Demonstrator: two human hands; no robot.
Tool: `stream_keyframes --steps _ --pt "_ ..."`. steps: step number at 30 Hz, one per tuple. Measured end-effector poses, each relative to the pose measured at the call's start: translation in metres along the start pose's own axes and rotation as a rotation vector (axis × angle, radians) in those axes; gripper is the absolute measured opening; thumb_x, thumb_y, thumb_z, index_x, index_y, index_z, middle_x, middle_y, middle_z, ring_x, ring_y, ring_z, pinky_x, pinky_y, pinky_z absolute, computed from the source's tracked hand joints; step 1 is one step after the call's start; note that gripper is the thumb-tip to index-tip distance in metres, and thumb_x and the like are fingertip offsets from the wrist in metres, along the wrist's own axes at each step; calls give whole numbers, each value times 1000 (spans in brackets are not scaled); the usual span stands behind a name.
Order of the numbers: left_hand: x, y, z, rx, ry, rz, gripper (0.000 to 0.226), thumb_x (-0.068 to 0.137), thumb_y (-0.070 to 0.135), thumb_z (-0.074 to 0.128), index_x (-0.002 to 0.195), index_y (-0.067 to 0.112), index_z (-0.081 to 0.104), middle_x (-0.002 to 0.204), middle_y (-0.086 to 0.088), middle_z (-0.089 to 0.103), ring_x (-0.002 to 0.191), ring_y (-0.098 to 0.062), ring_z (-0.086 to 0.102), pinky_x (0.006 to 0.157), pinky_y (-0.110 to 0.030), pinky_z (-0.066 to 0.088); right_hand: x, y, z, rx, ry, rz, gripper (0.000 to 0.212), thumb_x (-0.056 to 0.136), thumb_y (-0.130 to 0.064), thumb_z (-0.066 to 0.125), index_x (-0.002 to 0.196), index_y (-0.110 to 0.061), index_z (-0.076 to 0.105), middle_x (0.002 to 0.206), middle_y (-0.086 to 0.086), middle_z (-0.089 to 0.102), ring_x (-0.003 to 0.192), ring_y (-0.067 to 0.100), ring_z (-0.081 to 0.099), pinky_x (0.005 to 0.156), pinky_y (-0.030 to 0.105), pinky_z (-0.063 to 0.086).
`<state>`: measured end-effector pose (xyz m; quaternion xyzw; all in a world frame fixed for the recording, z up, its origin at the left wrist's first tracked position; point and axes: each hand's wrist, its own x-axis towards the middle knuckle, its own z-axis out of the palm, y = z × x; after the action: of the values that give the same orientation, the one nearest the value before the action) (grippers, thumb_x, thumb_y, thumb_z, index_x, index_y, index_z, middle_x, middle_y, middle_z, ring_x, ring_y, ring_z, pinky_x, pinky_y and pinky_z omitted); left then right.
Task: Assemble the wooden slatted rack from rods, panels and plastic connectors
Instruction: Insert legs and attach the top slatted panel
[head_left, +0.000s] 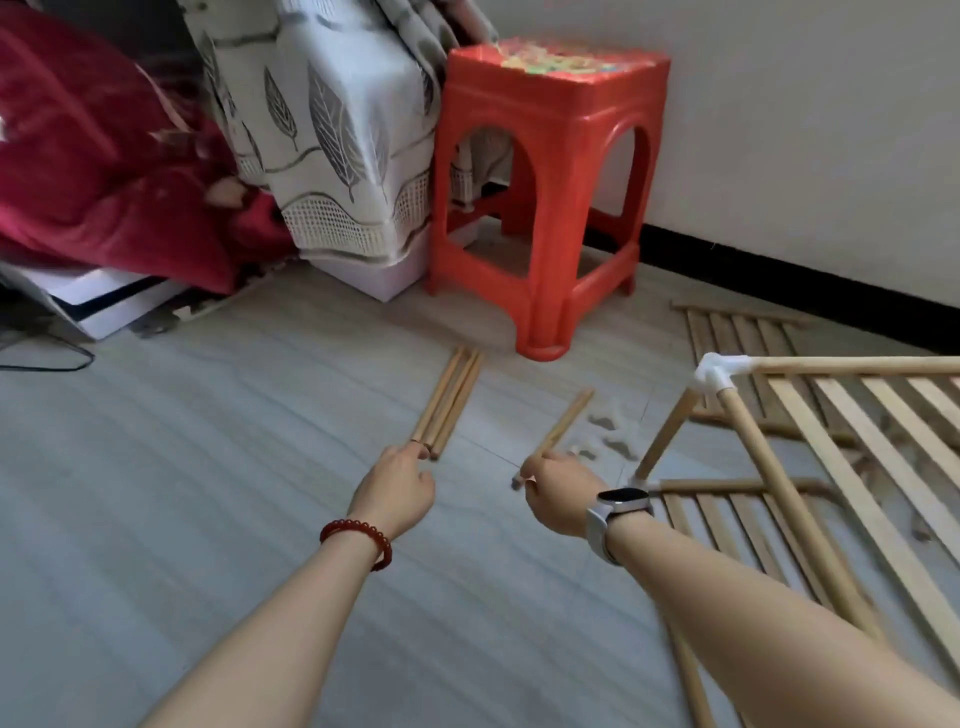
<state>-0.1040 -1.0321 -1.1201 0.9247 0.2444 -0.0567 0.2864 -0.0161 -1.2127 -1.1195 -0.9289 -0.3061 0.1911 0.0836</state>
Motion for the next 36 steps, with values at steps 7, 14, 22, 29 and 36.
stream_keyframes --steps 7,14,22,29,36 --pt "113 -22 88 110 -47 -69 49 91 9 40 139 9 31 140 -16 30 120 -34 38 96 -40 38 111 39 91 63 -36 127 29 94 -12 36 121 -5 44 126 17 36 117 35 37 84 38 37" --pt "210 -44 131 281 -118 -153 62 98 36 33 149 30 -3 156 -5 -17 144 -29 -7 110 -51 15 171 50 145 -114 47 131 34 97 -12 31 126 4 41 135 24 35 134 37 21 112 43 15" --pt "202 -37 159 444 132 -182 36 96 16 43 128 3 32 129 -19 35 116 -35 37 86 -45 38 165 54 145 71 221 126 35 83 9 34 114 -2 45 119 18 42 107 34 40 86 36 29" --pt "154 -31 163 178 -60 -292 37 90 11 47 123 1 31 123 -22 44 108 -42 50 82 -41 40 118 53 158 127 113 301 41 90 8 24 129 -2 30 121 15 39 112 31 39 85 34 35" --pt "62 -7 144 -571 -74 -565 19 84 10 53 101 2 53 69 -8 51 47 -19 50 46 -23 45 53 39 116 468 -93 452 12 89 -14 42 97 -12 34 94 7 48 73 22 48 58 30 38"
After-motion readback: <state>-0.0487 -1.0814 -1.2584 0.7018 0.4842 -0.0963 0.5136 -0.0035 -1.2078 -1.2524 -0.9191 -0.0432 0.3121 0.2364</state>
